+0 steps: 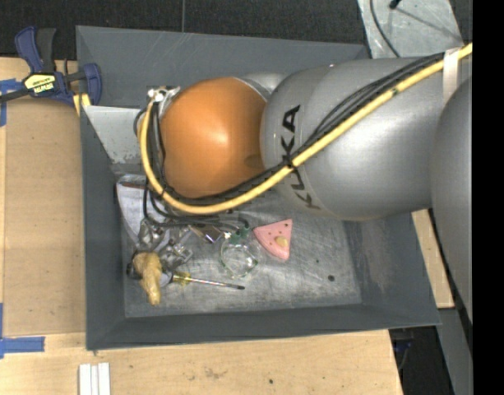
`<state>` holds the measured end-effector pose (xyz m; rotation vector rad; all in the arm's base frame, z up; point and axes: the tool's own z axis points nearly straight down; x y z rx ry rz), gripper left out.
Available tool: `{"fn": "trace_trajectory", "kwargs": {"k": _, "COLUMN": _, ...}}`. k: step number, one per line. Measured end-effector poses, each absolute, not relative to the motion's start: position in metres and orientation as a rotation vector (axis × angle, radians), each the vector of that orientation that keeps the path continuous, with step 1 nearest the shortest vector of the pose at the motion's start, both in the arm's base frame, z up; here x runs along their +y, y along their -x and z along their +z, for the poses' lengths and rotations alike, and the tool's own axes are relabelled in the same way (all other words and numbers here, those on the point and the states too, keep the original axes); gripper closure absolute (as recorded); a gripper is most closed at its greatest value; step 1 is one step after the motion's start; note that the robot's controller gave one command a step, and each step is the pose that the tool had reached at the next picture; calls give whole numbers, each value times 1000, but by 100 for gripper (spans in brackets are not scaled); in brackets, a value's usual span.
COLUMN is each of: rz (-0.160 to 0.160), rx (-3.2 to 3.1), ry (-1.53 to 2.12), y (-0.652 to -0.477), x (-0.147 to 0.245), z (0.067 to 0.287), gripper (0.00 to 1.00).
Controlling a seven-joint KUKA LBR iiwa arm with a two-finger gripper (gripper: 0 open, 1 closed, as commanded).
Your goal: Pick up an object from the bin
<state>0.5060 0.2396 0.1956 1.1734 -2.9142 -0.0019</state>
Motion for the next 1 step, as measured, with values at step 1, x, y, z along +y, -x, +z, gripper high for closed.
{"fn": "trace_trajectory", "kwargs": {"k": 1, "rz": -3, "rx": -2931, "ry": -1143, "y": -509, "x": 240, "z": 207, "gripper": 100}}
